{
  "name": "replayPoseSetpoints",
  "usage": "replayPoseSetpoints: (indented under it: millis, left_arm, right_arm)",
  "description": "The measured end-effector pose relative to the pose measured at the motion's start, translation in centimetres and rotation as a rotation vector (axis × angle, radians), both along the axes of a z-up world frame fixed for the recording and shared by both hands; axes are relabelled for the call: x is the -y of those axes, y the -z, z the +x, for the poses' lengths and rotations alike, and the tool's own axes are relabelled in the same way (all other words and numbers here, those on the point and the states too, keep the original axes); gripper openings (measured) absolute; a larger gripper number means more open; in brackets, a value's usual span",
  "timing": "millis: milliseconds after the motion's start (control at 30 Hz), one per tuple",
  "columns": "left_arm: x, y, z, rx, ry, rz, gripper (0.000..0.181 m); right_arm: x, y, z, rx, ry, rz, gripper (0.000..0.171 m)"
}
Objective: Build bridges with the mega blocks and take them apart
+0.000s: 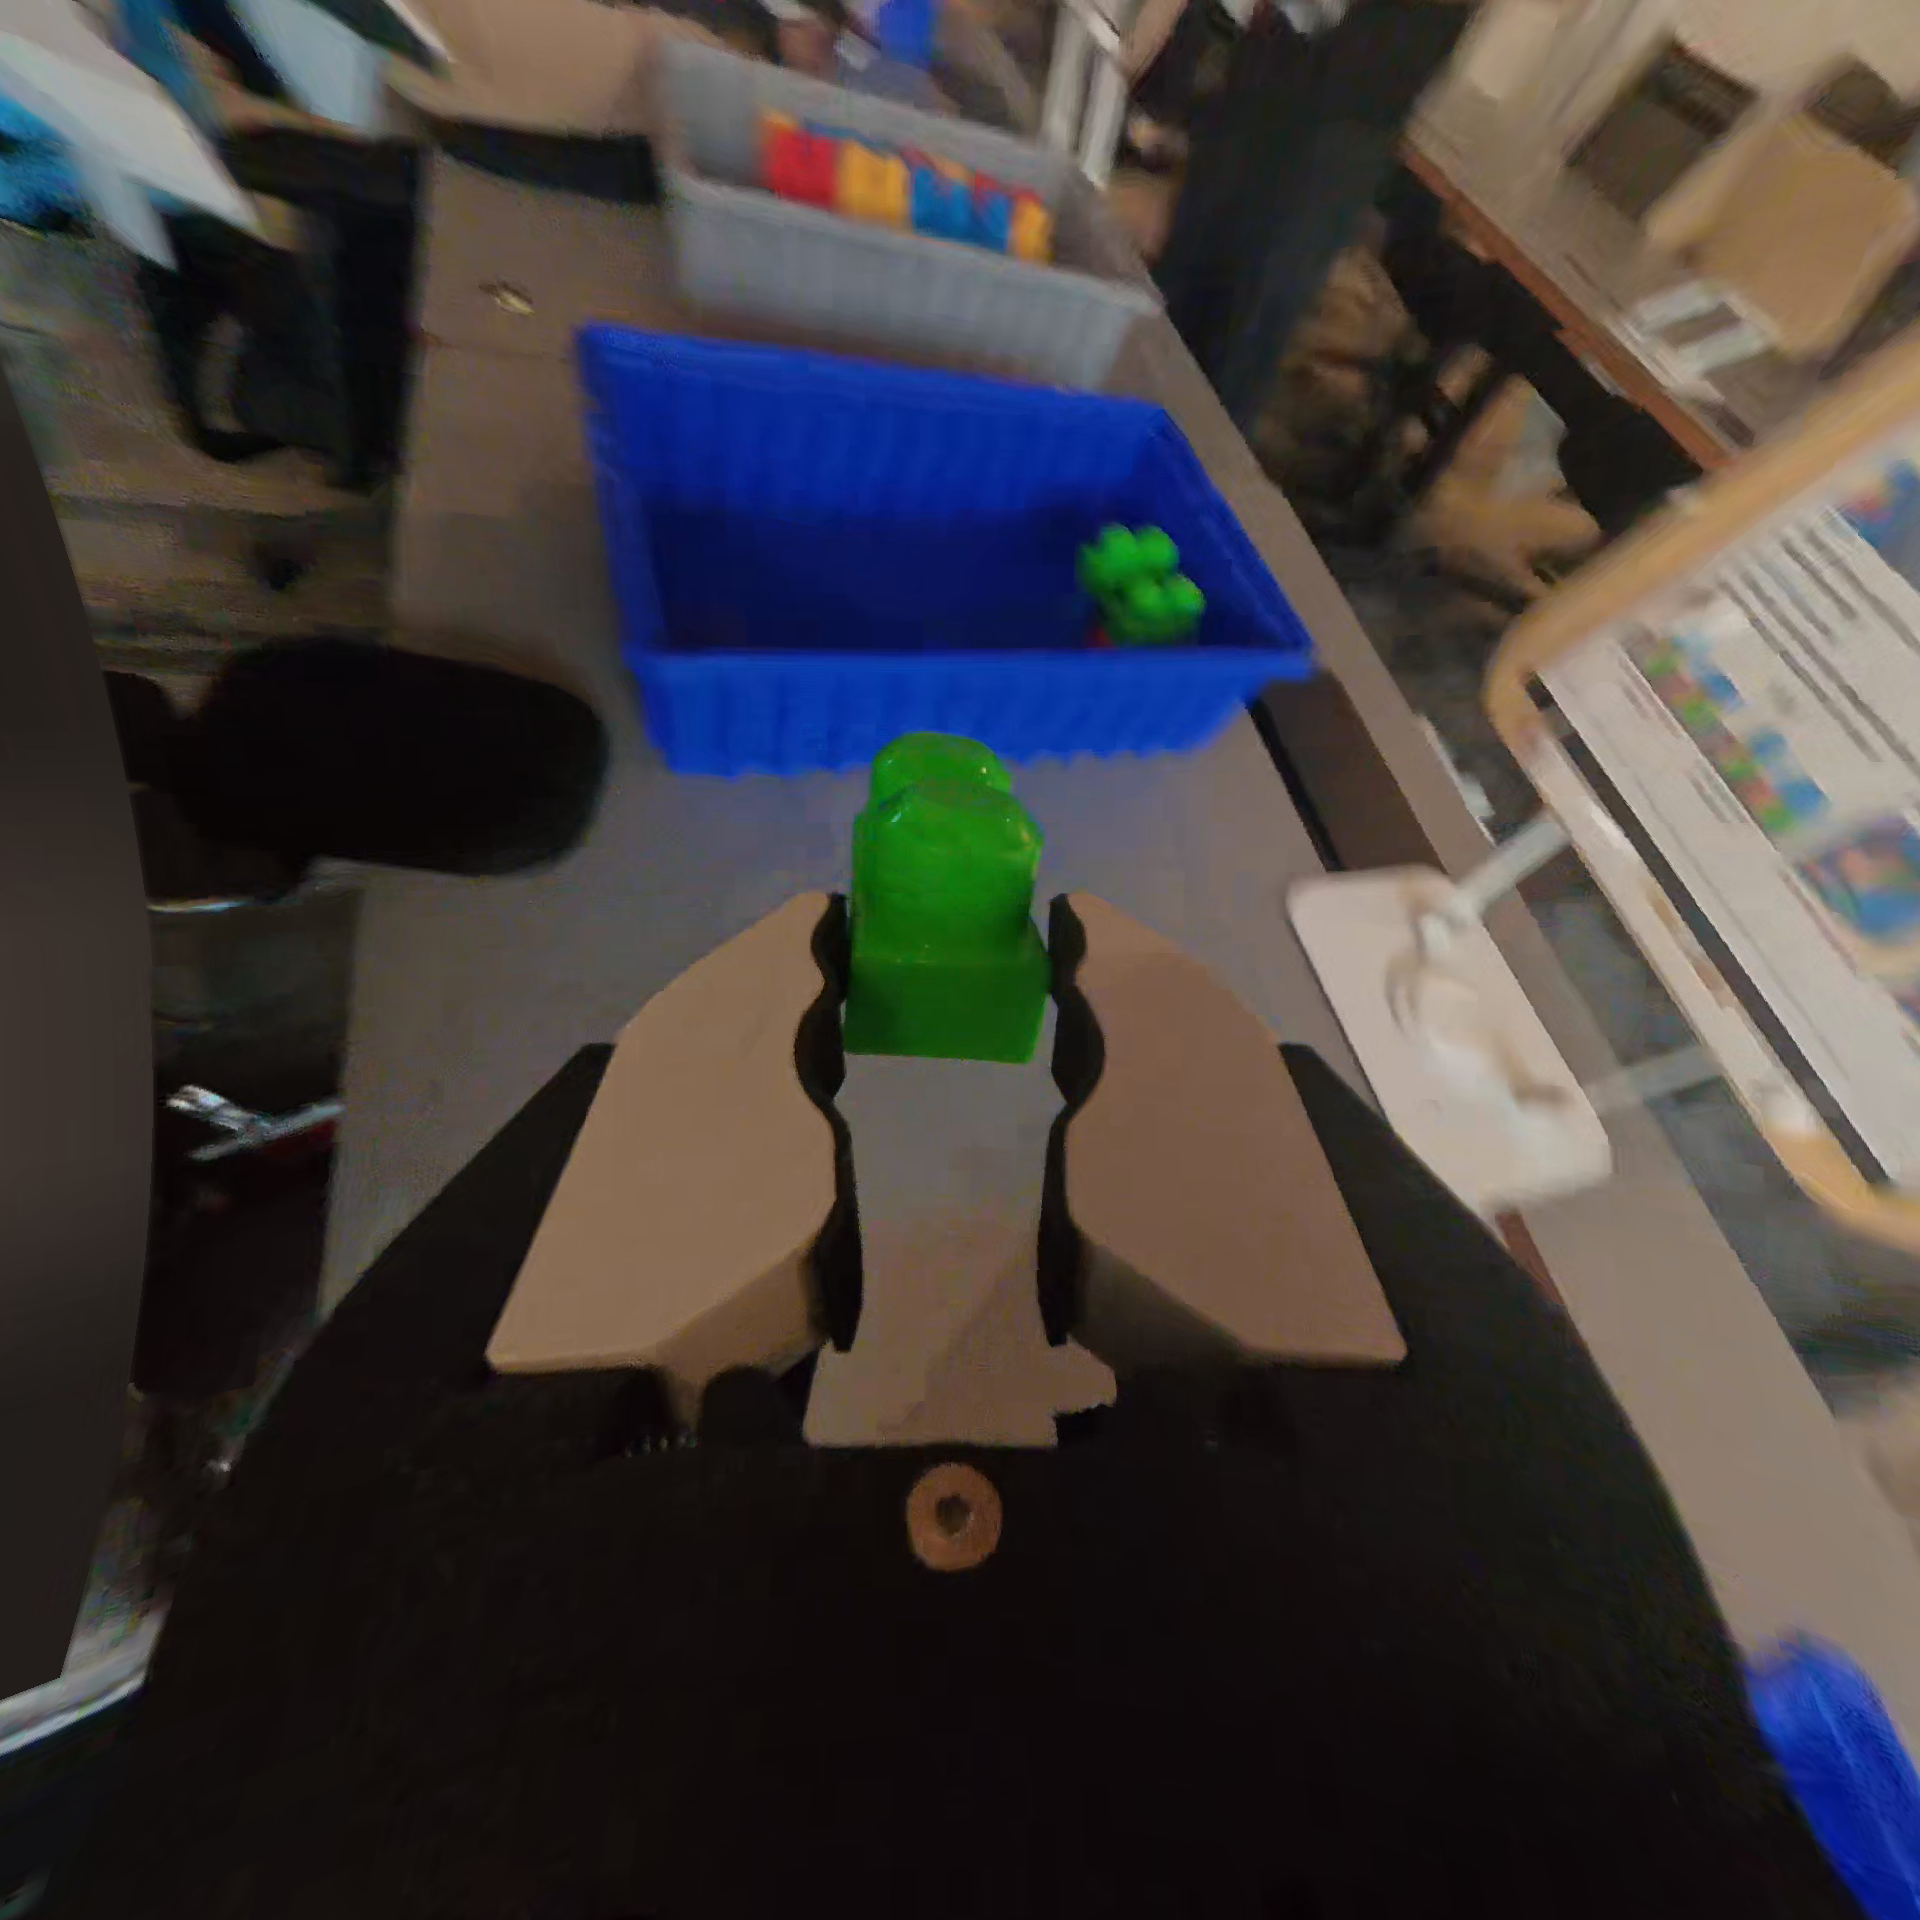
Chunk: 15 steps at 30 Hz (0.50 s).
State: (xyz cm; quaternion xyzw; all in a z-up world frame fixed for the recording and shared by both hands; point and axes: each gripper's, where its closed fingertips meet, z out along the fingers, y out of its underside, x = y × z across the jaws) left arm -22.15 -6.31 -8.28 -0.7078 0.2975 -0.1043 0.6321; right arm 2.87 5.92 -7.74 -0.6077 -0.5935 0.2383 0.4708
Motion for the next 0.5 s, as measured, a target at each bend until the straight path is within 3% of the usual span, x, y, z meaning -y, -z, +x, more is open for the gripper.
replayPoseSetpoints:
  millis: [267,500]
  left_arm:
    - [-0.5,0.2,-1.2,0.024,-0.037,-0.010,0.066]
    - [-0.6,0.0,-0.7,0.026,-0.019,-0.001,0.059]
  right_arm:
    - [-10.1,4.6,19.6,0.199,0.602,-0.105,0.037]
    - [-14.7,12.9,35.6,0.459,1.042,-0.298,0.037]
